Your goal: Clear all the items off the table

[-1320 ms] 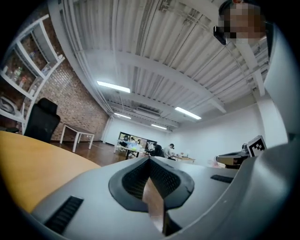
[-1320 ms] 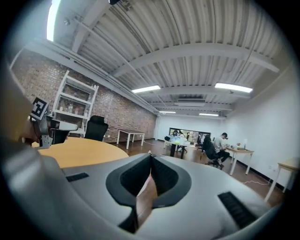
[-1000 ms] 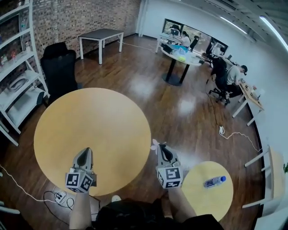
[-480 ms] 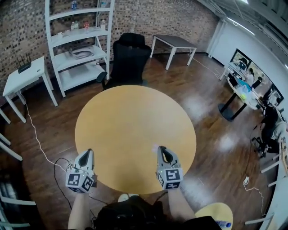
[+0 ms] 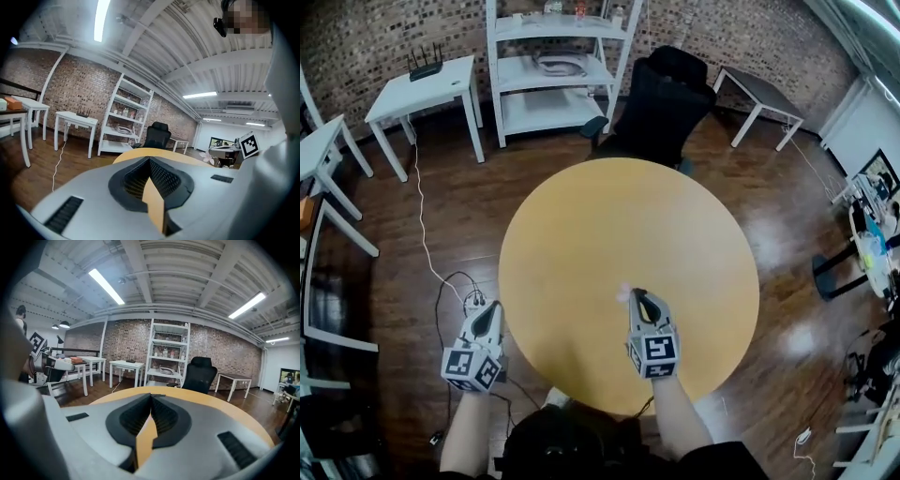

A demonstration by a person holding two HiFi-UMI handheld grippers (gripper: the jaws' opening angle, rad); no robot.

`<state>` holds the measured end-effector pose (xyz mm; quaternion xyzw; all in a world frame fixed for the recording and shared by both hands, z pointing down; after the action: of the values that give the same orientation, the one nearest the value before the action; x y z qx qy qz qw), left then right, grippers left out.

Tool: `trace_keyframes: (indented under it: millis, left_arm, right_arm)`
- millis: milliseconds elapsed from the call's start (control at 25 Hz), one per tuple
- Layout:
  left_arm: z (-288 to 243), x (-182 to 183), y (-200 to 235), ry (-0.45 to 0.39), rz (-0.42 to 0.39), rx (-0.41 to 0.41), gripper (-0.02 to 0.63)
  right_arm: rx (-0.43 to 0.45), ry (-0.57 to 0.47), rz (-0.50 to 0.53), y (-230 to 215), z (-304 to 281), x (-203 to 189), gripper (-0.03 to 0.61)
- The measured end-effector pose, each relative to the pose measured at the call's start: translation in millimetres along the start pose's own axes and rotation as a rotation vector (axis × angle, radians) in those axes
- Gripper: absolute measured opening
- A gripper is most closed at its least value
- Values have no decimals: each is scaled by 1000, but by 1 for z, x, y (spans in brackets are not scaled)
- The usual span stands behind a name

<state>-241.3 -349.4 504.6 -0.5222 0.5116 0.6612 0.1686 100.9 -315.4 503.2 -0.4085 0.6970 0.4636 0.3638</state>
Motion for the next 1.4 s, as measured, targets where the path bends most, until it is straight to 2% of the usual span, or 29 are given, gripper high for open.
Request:
trace_keyframes:
  millis: [160, 320, 560, 800, 1080, 1160, 1400]
  left_arm:
    - [7, -23, 13, 29, 32, 79, 2]
    - [27, -43, 27, 53, 59, 191, 2]
    - [59, -59, 51, 48, 91, 343, 0]
    - [84, -73, 58, 40, 147, 440, 0]
    - [102, -76, 70, 38, 179, 473, 2]
    - [102, -75, 72, 35, 181, 467, 0]
    - [96, -70, 71, 37, 183, 420, 2]
  right_arm:
    - [97, 14, 0, 14, -40, -13, 2]
    - [186, 45, -2, 24, -73, -25, 2]
    - [304, 62, 16, 52, -117, -39, 2]
    - [386, 96, 22, 80, -153, -53, 2]
    - [421, 120, 48, 103, -159, -60, 3]
    - [423, 124, 59, 106, -158, -61, 43]
    - [396, 122, 82, 105, -150, -56, 46]
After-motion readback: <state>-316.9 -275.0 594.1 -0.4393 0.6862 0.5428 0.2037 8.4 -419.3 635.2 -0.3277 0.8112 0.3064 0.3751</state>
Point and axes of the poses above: the fingertips, and each gripper's own axes: z backward along the fingers, y to its left, x out of its top, the point moved 6 cm from there along z, backward along the fingers, and after that the axes turned 14 degrees about z, right-handed, at the moved point
